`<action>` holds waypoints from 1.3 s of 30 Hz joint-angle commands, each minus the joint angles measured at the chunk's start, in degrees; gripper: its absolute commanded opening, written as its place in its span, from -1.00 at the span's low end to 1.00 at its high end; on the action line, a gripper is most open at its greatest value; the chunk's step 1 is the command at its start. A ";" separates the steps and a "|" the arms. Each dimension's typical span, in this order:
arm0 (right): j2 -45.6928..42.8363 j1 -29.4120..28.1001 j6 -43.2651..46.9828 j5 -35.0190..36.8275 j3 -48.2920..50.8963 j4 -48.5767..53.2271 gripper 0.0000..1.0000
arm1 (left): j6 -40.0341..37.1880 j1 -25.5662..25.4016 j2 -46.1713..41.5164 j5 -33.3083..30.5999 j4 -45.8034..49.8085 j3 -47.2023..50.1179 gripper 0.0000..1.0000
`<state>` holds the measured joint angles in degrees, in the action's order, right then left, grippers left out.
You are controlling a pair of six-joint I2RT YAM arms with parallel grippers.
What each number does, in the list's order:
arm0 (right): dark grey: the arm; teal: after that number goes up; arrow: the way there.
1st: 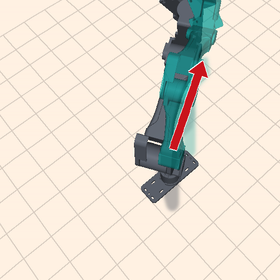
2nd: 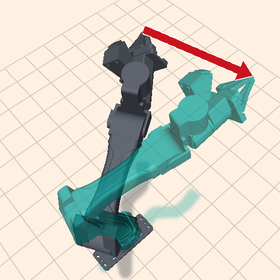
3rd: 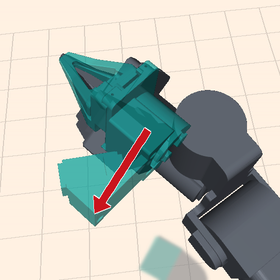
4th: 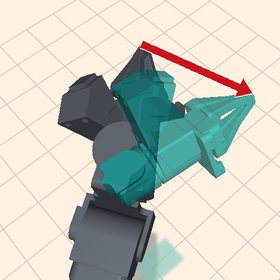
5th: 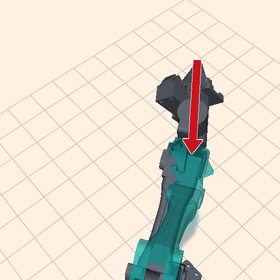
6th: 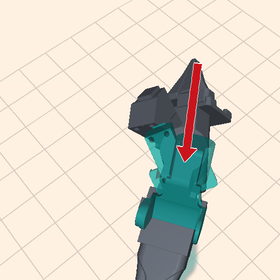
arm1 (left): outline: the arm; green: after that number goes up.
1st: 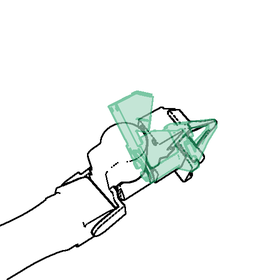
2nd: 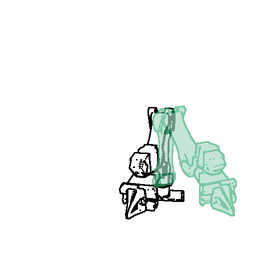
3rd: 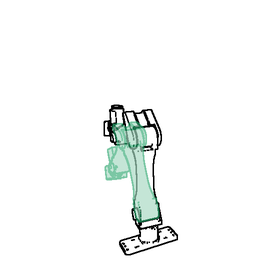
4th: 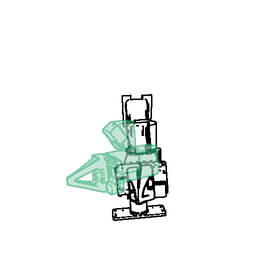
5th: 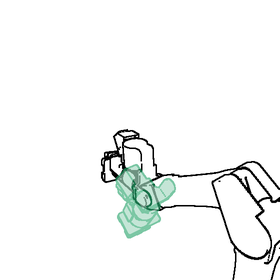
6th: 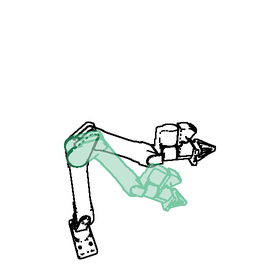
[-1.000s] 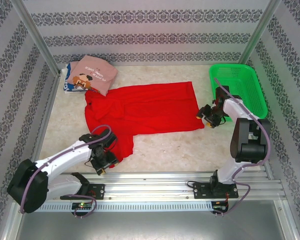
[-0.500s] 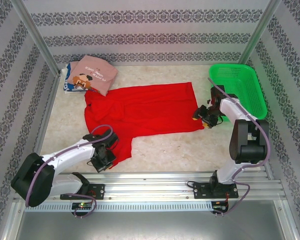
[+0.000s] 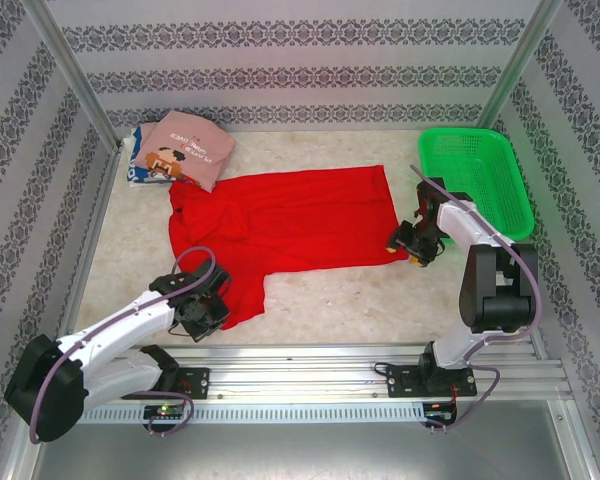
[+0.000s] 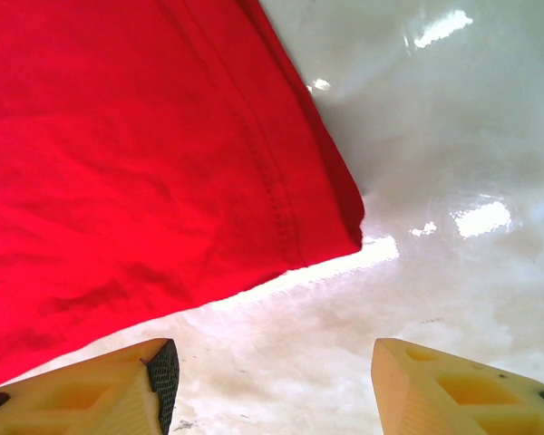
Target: Fold and stack the t-shirts
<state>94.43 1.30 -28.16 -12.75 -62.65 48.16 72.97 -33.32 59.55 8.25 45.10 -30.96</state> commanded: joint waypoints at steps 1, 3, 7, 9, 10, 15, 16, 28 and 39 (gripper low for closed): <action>0.98 0.68 -0.35 1.75 0.58 -1.21 0.18 | 0.88 -0.60 -1.93 -2.80 3.25 -1.18 -1.00; 2.59 0.72 -0.74 1.94 -0.44 -2.36 0.18 | 0.89 -0.52 -2.66 -3.76 3.80 -1.96 -1.00; 5.41 0.80 -0.99 3.00 -1.79 -3.75 0.17 | 0.76 -0.43 -2.97 -4.39 4.01 -3.03 -1.00; 6.66 0.73 -1.25 2.89 -2.02 -4.38 0.15 | 0.82 -0.44 -3.62 -4.85 4.26 -3.29 -1.00; 7.31 0.55 -1.41 3.35 -1.90 -4.64 0.13 | 0.95 -0.43 -4.11 -5.36 4.87 -3.49 -1.00; 9.19 0.64 -1.64 4.87 -2.29 -5.21 -0.08 | 1.83 -0.34 -6.88 -6.93 7.29 -3.99 -1.00; 9.45 0.64 -1.71 4.97 -2.50 -5.18 -0.24 | 2.01 -0.34 -7.50 -7.29 7.77 -4.06 -1.00; 1.85 0.13 2.14 9.53 -0.66 -0.72 -1.00 | 4.65 0.80 -15.66 -15.19 19.78 -9.48 -1.00; -1.57 -0.08 4.13 8.68 -0.49 1.98 -1.00 | 2.14 3.61 -15.28 -16.71 21.16 -14.87 -1.00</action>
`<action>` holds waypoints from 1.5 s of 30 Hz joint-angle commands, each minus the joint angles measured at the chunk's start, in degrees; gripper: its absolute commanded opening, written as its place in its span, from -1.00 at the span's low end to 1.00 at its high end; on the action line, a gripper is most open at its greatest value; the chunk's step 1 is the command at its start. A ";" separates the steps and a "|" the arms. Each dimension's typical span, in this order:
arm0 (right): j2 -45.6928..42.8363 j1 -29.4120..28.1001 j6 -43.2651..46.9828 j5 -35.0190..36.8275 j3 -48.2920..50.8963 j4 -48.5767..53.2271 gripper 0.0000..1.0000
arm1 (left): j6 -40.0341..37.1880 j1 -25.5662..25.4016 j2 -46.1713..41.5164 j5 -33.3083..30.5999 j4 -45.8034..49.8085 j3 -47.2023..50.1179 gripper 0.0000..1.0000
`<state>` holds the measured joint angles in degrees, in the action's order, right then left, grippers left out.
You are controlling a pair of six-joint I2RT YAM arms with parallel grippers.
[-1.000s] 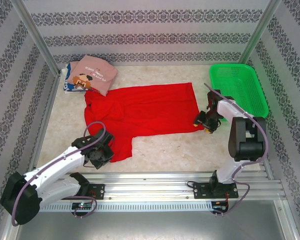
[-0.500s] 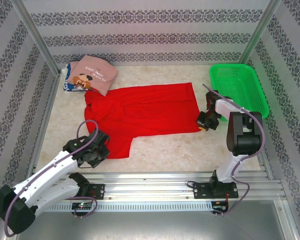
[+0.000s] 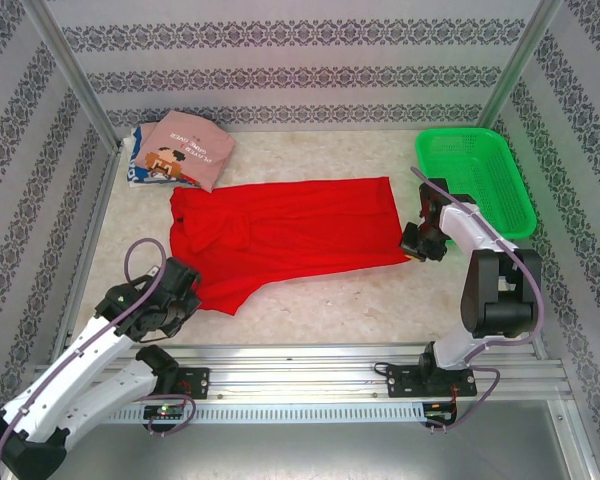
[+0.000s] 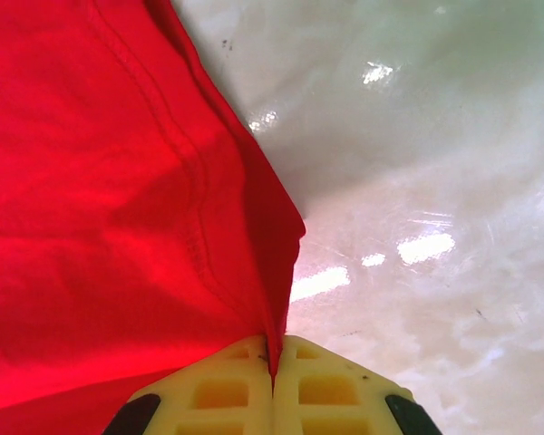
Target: Fold and stack the t-shirts
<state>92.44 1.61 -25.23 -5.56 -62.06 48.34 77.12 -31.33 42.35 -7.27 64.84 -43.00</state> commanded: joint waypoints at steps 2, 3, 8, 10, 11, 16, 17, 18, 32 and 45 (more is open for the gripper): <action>1.37 -0.37 1.47 1.09 -3.08 2.08 -1.00 | -4.34 2.77 4.76 -1.01 0.16 -5.33 -1.00; 1.78 -0.46 1.62 1.00 -4.24 2.48 -1.00 | -5.69 3.62 5.59 -0.78 -0.58 -6.37 -1.00; 3.32 -0.73 2.43 0.56 -9.76 4.01 -1.00 | -13.69 11.60 10.31 3.26 -2.46 -11.02 -1.00; 4.32 -0.77 2.75 0.18 -11.69 4.46 -1.00 | -16.87 14.49 12.33 4.22 -3.67 -12.85 -1.00; 4.98 -0.82 2.94 -0.04 -12.73 4.69 -1.00 | -18.43 15.71 13.61 5.25 -4.96 -13.77 -1.00; 7.75 -1.24 3.50 -0.31 -17.57 5.70 -1.00 | -25.18 19.93 21.47 9.24 -9.00 -18.12 -1.00; 8.49 -1.34 3.63 -0.32 -18.67 6.04 -1.00 | -26.22 20.61 22.93 9.53 -9.36 -18.87 -1.00; 9.20 -1.43 3.82 -0.25 -19.55 6.22 -1.00 | -27.05 21.35 23.92 9.91 -9.76 -19.46 -1.00; 19.04 -2.15 6.30 0.55 -29.87 8.65 -1.00 | -39.23 28.99 38.94 13.13 -14.77 -28.89 -1.00; 25.58 -2.31 7.38 2.40 -36.97 9.91 -1.00 | -45.55 31.23 48.61 15.38 -15.69 -36.48 -1.00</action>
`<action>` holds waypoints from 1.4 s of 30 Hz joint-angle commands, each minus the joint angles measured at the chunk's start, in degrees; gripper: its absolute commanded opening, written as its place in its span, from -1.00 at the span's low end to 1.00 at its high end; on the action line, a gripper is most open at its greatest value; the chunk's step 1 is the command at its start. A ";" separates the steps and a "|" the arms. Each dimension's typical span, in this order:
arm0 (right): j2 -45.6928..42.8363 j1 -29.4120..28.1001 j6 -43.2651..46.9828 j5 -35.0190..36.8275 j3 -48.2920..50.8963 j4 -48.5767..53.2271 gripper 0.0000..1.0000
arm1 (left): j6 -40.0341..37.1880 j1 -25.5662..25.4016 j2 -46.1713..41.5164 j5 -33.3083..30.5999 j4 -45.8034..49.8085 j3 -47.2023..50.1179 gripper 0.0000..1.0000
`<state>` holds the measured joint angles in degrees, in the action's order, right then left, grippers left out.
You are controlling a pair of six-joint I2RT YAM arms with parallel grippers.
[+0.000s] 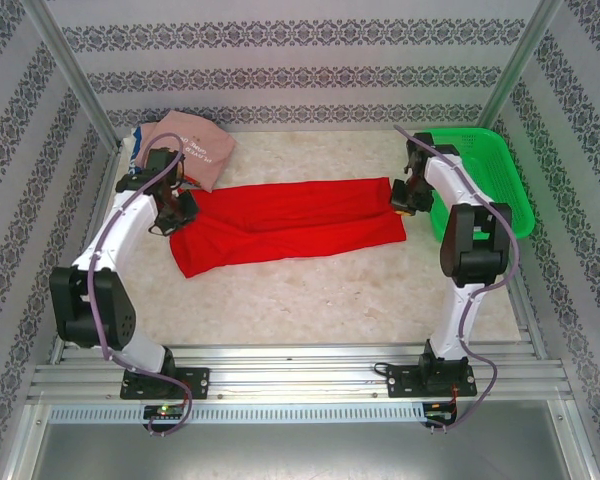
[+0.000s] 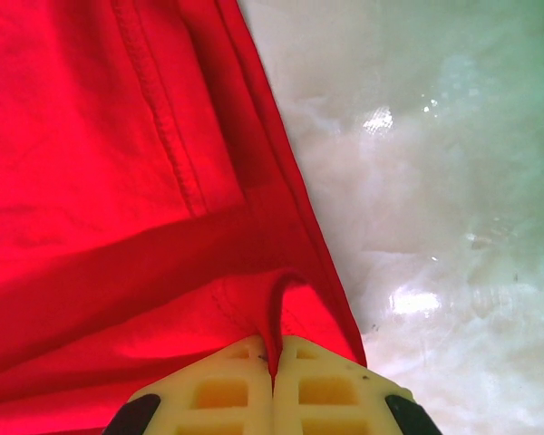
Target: Fold and stack the t-shirts
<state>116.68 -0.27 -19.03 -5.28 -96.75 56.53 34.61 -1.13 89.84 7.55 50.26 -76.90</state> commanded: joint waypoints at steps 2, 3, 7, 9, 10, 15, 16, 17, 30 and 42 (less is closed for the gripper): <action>2.47 -0.43 1.23 2.36 -3.71 2.30 -1.00 | -4.02 1.21 2.28 0.39 -0.79 -4.00 -1.00; 2.94 -0.43 1.27 2.43 -4.30 2.36 -1.00 | -4.40 1.39 2.82 0.23 -0.52 -4.82 -1.00; 4.37 -0.43 1.10 2.90 -6.15 2.44 -1.00 | -5.30 2.16 3.96 0.61 -0.76 -6.63 -1.00; 5.40 -0.43 1.10 3.19 -7.39 2.74 -1.00 | -5.68 2.43 4.86 0.80 -0.55 -7.86 -1.00; 5.77 -0.43 1.10 3.24 -7.93 2.87 -1.00 | -5.85 2.44 5.27 0.73 -0.56 -8.31 -1.00; 8.12 -0.61 1.18 3.86 -11.00 3.38 -1.00 | -7.54 2.88 8.00 0.86 -0.46 -10.97 -1.00; 8.50 -0.52 1.27 3.81 -11.48 3.56 -0.99 | -7.87 2.97 8.81 1.02 -0.12 -11.73 -1.00; 9.11 -0.52 1.40 3.78 -12.20 3.79 -0.99 | -8.22 2.99 9.70 0.97 0.22 -12.48 -1.00; 13.89 -0.94 1.29 5.56 -16.95 4.46 -0.95 | -10.50 3.50 16.92 1.56 -2.22 -16.21 -1.00; 17.28 -1.25 1.45 6.66 -22.75 4.20 -0.34 | -10.89 3.76 21.72 2.66 -4.85 -22.36 -0.57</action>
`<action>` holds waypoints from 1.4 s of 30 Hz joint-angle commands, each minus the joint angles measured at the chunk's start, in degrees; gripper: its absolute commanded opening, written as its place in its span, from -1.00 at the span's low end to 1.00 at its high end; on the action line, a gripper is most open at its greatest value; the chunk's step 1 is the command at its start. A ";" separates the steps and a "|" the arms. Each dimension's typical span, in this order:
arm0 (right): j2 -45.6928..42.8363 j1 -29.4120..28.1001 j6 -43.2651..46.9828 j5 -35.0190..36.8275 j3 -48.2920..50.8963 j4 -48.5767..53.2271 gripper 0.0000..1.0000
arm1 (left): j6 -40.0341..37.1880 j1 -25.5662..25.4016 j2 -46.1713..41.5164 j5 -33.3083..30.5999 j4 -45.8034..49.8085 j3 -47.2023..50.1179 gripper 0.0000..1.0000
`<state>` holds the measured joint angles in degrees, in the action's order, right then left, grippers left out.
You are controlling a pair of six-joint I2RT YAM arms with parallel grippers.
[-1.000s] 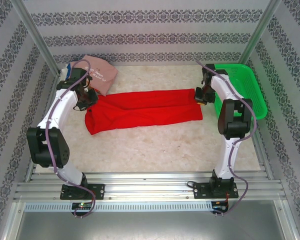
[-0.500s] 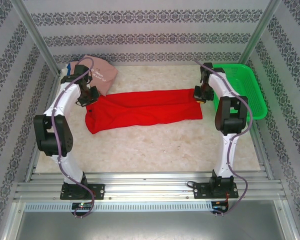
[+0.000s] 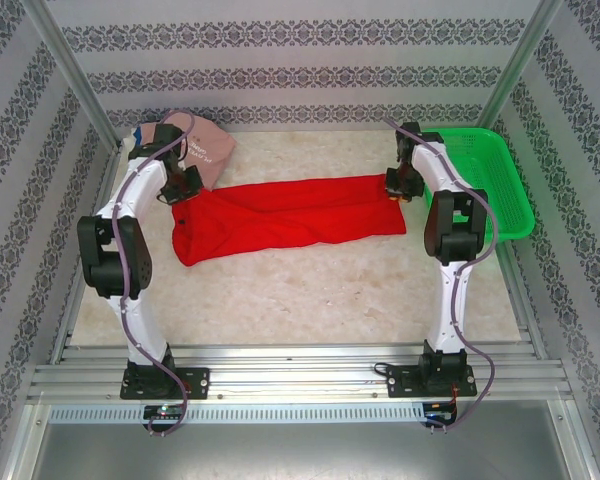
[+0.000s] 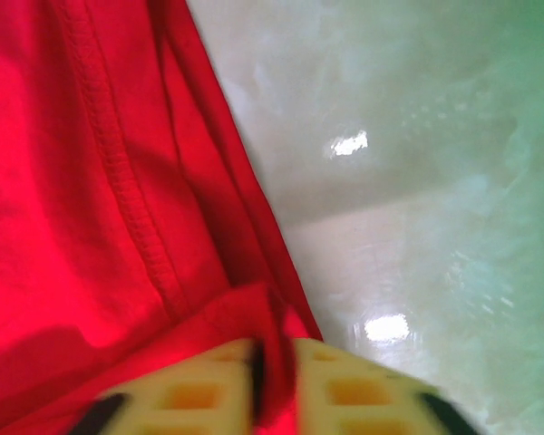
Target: Fold and stack the t-shirts
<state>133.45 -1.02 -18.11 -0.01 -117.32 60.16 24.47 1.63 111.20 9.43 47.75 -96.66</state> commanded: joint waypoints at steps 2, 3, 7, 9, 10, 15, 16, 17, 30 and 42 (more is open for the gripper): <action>0.21 -0.57 0.27 0.72 -2.83 1.01 -0.04 | -0.25 1.18 0.84 1.58 -1.60 -3.78 -0.03; -0.65 -0.69 0.23 0.47 -2.49 0.86 0.05 | 0.13 1.18 0.76 1.01 -0.83 -4.35 0.23; -8.19 -1.18 0.65 0.05 3.29 -1.53 0.23 | 2.72 1.25 -5.89 -1.36 1.65 -3.41 1.00; -12.78 -1.12 1.12 -0.27 7.67 -2.47 0.33 | 5.74 1.25 -11.67 -0.89 2.85 -0.34 1.00; -15.26 -0.98 1.28 -0.58 10.22 -2.74 0.37 | 7.79 1.18 -14.76 1.02 3.16 2.53 1.00; -24.35 -0.48 1.11 -4.94 23.47 -3.64 0.40 | 15.00 0.94 -29.16 3.10 8.28 19.64 1.00; -25.91 -0.43 0.68 -5.78 26.42 -4.41 0.40 | 16.35 0.84 -32.14 3.80 9.09 23.69 0.98; -26.95 -0.41 0.25 -6.39 28.93 -5.17 0.40 | 17.16 0.70 -34.43 3.86 10.12 26.90 0.95; -24.94 0.57 -2.15 -10.07 37.34 -11.30 0.27 | 22.60 0.21 -39.48 4.82 -12.58 48.44 0.53; -21.61 1.81 -1.82 -10.74 36.46 -13.31 0.22 | 18.07 2.64 -25.65 -0.53 -18.71 44.42 0.24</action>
<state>110.67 0.47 -19.55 -9.98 -80.27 47.24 44.66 2.76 84.51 12.10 31.40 -49.93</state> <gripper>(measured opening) 0.612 0.627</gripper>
